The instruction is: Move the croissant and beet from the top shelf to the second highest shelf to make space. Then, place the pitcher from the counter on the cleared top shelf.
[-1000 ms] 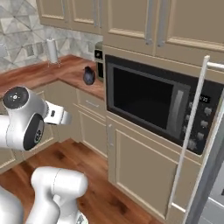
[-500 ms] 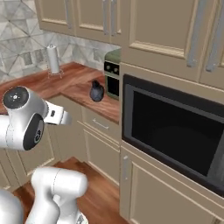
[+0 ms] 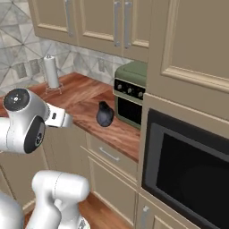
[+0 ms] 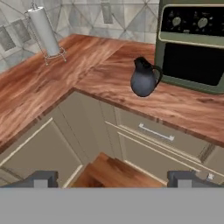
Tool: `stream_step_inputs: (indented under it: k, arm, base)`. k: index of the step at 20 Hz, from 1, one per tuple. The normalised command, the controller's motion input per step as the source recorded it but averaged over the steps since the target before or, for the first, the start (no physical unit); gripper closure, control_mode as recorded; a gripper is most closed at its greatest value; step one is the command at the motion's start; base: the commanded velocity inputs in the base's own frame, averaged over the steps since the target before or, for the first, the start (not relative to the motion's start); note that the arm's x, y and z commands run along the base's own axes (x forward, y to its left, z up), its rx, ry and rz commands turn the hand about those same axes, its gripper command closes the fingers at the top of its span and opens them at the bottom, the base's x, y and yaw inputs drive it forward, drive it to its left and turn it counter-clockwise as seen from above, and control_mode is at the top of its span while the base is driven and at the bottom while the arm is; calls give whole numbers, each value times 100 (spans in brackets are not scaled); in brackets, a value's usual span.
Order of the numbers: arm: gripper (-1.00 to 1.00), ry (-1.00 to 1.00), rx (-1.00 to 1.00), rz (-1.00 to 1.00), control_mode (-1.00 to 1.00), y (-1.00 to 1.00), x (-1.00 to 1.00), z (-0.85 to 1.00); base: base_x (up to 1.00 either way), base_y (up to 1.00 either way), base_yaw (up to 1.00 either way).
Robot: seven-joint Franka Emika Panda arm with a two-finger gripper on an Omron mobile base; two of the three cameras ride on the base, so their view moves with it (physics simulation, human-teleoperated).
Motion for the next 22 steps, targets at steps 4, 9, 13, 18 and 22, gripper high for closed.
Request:
stream_step_inputs:
  k: [4, 9, 13, 18, 22]
  arm:
    - [-100, 0, 0, 0, 100, 0, 0, 0]
    - [-100, 0, 0, 0, 100, 0, 0, 0]
    - [-100, 0, -1, -2, -100, 0, 18, -5]
    - [-100, 0, -1, 0, -100, -24, 15, -8]
    - [-100, 0, -2, 0, -100, -41, 2, -9]
  base:
    - [81, 33, -3]
    - [74, 29, -3]
    - [31, 9, -1]
    - [0, 0, 0]
    - [0, 0, 0]
